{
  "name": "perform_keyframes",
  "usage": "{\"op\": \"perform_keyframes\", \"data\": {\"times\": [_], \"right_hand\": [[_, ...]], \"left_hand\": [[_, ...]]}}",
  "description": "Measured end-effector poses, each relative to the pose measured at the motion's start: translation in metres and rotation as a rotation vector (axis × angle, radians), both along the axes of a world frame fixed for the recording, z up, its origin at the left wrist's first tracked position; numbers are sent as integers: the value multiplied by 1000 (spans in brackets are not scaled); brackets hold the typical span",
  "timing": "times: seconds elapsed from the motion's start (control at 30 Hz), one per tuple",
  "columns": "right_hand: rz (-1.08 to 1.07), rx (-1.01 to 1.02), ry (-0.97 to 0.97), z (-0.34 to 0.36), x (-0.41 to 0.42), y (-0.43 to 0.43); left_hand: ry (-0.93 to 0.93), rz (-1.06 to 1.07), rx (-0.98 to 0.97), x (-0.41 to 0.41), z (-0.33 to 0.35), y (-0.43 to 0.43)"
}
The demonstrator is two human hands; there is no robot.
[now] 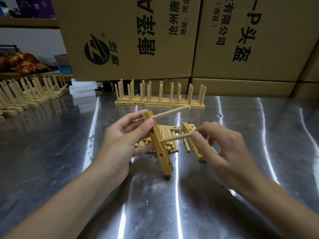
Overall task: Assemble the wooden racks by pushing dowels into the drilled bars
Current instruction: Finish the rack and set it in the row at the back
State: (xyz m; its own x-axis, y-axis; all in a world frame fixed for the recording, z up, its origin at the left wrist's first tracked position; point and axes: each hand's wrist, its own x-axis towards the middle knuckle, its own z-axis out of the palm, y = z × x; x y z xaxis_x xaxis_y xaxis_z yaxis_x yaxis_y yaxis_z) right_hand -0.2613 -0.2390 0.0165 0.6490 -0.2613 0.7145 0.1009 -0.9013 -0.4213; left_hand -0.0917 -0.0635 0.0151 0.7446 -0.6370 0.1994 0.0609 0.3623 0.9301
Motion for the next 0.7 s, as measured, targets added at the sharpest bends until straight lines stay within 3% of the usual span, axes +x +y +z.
{"op": "perform_keyframes", "data": {"times": [0.5, 0.6, 0.7], "right_hand": [[25, 113, -35, -1, 0, -1], [-112, 7, 37, -8, 2, -10], [-228, -201, 254, -16, 2, -18]], "left_hand": [[61, -1, -16, -1, 1, -2], [165, 10, -55, 3, 2, -1], [242, 24, -81, 7, 2, 1]]}}
